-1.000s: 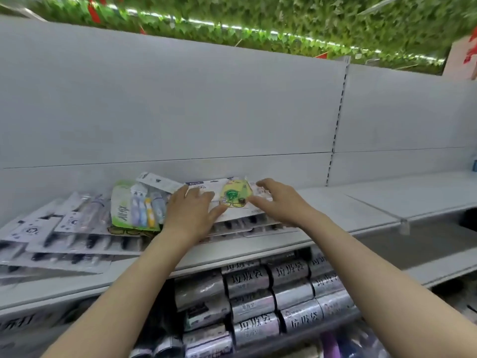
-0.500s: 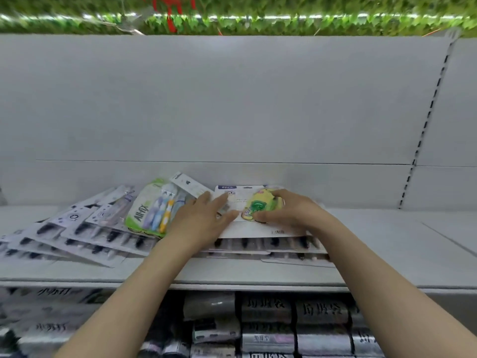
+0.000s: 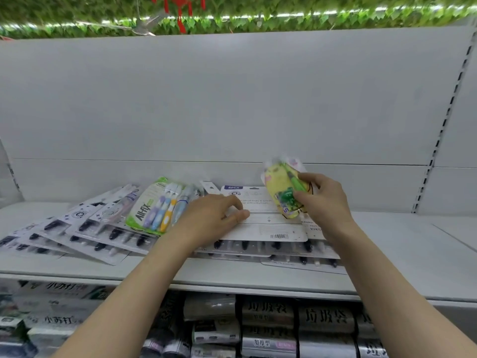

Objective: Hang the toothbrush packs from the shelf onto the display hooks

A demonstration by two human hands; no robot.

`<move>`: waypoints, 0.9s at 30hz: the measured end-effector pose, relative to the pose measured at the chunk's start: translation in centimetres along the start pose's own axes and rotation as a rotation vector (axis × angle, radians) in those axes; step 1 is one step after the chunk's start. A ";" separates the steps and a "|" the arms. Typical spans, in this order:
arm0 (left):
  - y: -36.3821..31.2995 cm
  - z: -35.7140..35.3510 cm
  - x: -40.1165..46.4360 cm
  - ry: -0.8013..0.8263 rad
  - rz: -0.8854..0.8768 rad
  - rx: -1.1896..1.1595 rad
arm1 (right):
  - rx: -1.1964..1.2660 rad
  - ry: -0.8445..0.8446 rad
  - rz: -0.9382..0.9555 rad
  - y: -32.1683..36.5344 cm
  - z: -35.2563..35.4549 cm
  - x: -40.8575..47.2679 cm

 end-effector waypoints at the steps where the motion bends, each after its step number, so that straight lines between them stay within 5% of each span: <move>1: 0.0 0.0 -0.1 0.019 -0.016 -0.020 | 0.060 -0.006 0.025 0.1 -0.1 0.0; 8: 0.8 0.4 -0.9 -0.135 -0.139 -0.217 | 0.219 -0.004 0.081 0.4 -2.2 0.1; 12: 4.9 1.3 -1.8 -0.362 0.191 -0.082 | 0.297 0.020 0.103 1.1 -3.3 0.1; 16: 8.9 1.6 -3.8 -0.241 0.631 0.195 | 0.337 0.080 0.115 1.9 -4.9 0.2; 27: 10.2 2.1 -4.3 -0.253 0.762 0.166 | 0.336 0.178 0.170 3.2 -9.7 -0.2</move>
Point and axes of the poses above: each hand's wrist, its own x-axis towards the middle knuckle, its own z-axis out of the back of the hand, y = z × x, the point moved 2 cm from there along x, towards the middle knuckle, and after that the axes turned 15 degrees about y, right-handed, at the moved point
